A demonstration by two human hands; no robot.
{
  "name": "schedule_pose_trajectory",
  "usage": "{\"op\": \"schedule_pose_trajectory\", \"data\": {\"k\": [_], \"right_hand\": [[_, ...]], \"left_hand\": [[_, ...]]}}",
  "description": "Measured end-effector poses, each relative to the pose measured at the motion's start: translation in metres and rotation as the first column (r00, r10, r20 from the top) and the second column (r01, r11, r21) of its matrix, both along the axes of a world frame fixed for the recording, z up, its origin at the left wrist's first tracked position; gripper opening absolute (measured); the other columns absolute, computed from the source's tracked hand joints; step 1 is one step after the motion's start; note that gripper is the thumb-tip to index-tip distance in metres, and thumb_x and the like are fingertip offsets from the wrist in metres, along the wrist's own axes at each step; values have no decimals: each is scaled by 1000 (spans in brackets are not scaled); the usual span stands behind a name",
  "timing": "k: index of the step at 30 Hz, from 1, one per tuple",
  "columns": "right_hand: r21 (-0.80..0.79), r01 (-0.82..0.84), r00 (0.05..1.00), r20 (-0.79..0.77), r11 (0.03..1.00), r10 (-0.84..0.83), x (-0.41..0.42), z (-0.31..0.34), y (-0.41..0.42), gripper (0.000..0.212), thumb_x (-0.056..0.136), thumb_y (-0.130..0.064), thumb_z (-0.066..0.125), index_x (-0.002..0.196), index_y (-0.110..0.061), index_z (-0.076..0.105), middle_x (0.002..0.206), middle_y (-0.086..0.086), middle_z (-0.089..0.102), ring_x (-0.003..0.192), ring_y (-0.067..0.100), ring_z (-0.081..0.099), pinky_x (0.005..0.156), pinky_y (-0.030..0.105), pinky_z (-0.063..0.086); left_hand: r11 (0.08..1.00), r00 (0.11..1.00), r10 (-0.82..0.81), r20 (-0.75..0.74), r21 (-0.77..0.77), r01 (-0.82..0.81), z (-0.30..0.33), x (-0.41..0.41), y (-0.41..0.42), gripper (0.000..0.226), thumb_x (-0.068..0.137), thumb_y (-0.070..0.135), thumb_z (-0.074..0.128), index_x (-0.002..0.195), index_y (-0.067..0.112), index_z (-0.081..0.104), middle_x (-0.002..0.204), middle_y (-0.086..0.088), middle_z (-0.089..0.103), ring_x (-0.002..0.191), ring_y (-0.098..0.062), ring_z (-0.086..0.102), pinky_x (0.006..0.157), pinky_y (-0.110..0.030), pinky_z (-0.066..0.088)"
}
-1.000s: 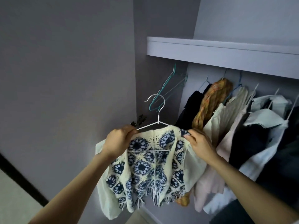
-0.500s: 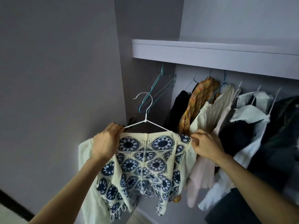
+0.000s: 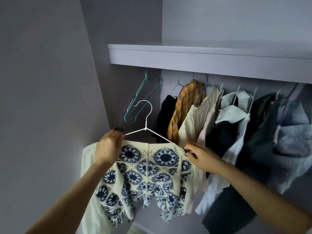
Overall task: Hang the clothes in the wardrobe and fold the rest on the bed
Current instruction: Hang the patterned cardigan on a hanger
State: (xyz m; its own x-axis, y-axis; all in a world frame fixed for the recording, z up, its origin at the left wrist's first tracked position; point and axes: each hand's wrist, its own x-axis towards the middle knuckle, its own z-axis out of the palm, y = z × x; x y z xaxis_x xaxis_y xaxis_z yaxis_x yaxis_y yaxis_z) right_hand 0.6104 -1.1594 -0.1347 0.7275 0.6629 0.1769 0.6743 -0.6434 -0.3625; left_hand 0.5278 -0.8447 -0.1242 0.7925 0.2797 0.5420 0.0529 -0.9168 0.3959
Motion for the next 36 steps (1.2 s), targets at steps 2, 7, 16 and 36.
{"op": "schedule_pose_trajectory", "data": {"k": [2,7,16,36], "right_hand": [[-26,57,998,33,998,-56,-5,-1,-13,16,95,-22,47,107,-16,56,101,-2,59,85,20,59,75,36,47],[12,153,987,47,988,-153,-19,7,-19,25,97,-14,42,117,-10,57,112,5,59,93,27,61,81,37,46],[77,323,943,60,943,-328,-57,19,35,45,90,-3,44,132,-20,47,129,2,54,116,27,53,99,37,42],[120,684,730,-113,720,-674,-120,83,172,33,92,-15,45,121,-12,59,107,9,67,92,28,64,72,31,51]], "left_hand": [[999,999,24,-45,36,-22,-3,14,-10,16,92,13,57,96,7,71,99,-13,67,94,-37,58,78,-44,47],[993,967,93,-239,88,-74,-10,48,-32,26,98,26,46,112,23,67,122,-7,58,115,-31,43,94,-43,33],[992,980,65,-189,123,-42,9,54,-34,46,91,21,51,136,17,47,130,-12,47,121,-33,36,100,-49,30],[976,972,-181,-152,93,197,51,26,44,47,89,16,53,135,12,44,128,-17,43,121,-36,36,99,-52,31]]}}
